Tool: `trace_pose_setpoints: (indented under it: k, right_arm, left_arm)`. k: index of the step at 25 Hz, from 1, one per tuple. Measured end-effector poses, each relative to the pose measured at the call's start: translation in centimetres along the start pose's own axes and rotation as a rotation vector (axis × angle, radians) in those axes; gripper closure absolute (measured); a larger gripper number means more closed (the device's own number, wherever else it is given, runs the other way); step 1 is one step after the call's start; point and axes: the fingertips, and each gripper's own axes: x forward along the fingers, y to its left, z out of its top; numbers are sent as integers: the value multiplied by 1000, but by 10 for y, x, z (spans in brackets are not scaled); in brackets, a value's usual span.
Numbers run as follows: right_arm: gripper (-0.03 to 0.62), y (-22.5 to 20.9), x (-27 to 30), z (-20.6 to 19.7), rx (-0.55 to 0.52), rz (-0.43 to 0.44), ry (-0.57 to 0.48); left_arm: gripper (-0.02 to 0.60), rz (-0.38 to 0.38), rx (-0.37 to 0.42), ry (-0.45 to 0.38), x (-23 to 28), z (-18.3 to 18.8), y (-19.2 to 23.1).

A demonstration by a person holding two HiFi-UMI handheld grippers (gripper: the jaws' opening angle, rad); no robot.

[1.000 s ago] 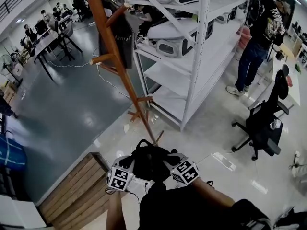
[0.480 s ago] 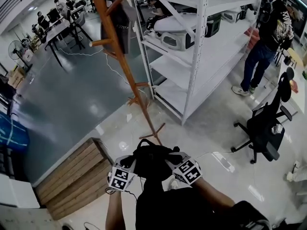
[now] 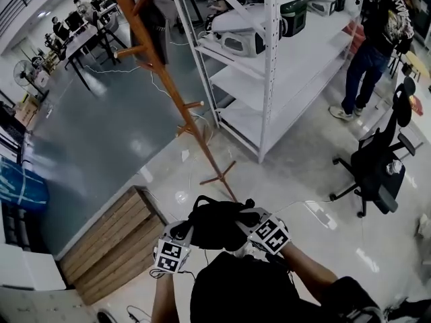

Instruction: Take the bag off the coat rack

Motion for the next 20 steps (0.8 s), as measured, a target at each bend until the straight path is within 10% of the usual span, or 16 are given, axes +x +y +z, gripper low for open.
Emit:
trace_pose_setpoints:
  k: [20]
  right_arm:
    - [531, 29, 12, -24, -79, 132, 89]
  left_arm:
    - [503, -60, -87, -10, -27, -45, -28]
